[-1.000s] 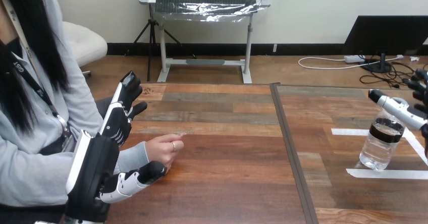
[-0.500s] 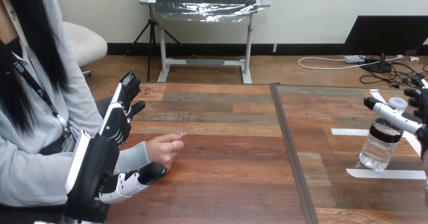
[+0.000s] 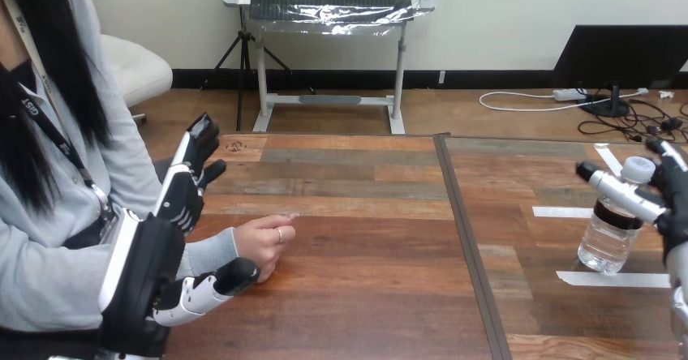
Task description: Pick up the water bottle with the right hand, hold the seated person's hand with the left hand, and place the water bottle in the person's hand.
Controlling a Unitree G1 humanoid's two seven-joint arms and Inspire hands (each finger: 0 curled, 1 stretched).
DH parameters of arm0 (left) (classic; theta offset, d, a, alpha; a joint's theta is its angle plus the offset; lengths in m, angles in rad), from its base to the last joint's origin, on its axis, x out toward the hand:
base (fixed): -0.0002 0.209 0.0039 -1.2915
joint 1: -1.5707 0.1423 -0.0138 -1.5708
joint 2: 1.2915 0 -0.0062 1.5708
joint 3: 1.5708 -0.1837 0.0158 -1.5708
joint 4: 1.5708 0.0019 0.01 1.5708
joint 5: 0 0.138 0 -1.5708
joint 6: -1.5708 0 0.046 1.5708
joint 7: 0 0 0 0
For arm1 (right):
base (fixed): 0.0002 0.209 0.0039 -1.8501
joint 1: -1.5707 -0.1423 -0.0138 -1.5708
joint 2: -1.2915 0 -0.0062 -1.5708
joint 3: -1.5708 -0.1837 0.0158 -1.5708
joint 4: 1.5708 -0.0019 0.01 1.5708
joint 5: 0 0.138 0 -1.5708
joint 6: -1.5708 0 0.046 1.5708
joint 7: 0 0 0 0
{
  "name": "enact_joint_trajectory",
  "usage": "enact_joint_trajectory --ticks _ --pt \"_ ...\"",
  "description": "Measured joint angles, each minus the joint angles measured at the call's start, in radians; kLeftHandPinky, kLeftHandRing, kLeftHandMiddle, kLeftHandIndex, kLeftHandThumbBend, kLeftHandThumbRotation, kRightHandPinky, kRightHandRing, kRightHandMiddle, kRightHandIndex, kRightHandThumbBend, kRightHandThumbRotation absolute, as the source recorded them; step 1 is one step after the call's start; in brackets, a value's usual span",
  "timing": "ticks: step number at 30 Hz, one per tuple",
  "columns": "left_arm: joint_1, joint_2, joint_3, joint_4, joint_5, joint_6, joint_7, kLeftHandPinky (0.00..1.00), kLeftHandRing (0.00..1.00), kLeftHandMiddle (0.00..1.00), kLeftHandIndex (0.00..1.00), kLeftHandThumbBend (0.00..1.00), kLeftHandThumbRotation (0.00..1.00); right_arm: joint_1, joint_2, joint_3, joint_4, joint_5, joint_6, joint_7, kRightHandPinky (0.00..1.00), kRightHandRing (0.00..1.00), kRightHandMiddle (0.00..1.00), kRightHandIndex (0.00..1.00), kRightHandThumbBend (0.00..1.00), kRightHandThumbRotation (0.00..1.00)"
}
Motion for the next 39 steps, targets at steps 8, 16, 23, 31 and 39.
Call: enact_joint_trajectory --ticks 8,16,23,31,39 --pt "0.0 0.0 0.009 -0.001 0.006 -0.002 0.002 0.91 0.97 0.99 0.97 1.0 0.72 0.001 0.012 -0.001 0.012 0.003 0.013 0.013 0.86 0.9 0.89 0.94 0.81 0.3" --pt "0.002 0.0 0.009 -0.005 0.015 -0.002 0.002 0.91 0.97 0.99 0.97 1.0 0.72 0.002 0.019 0.001 0.016 0.0 0.021 0.014 0.84 0.89 0.89 0.93 0.81 0.33" --pt "0.007 0.0 0.01 -0.012 0.015 -0.001 0.001 0.9 0.96 0.99 0.97 1.0 0.72 0.004 0.023 0.002 0.019 0.001 0.025 0.014 0.83 0.88 0.88 0.93 0.79 0.3" --pt "0.019 0.0 0.01 -0.031 0.015 0.001 0.001 0.89 0.95 0.98 0.96 1.0 0.71 0.007 0.032 -0.001 0.02 0.004 0.034 0.015 0.82 0.88 0.88 0.92 0.8 0.29" --pt "0.026 0.002 0.011 -0.038 0.012 0.001 0.001 0.89 0.95 0.97 0.96 1.0 0.7 0.017 0.043 -0.005 0.02 0.008 0.039 0.028 0.83 0.88 0.87 0.92 0.8 0.27"
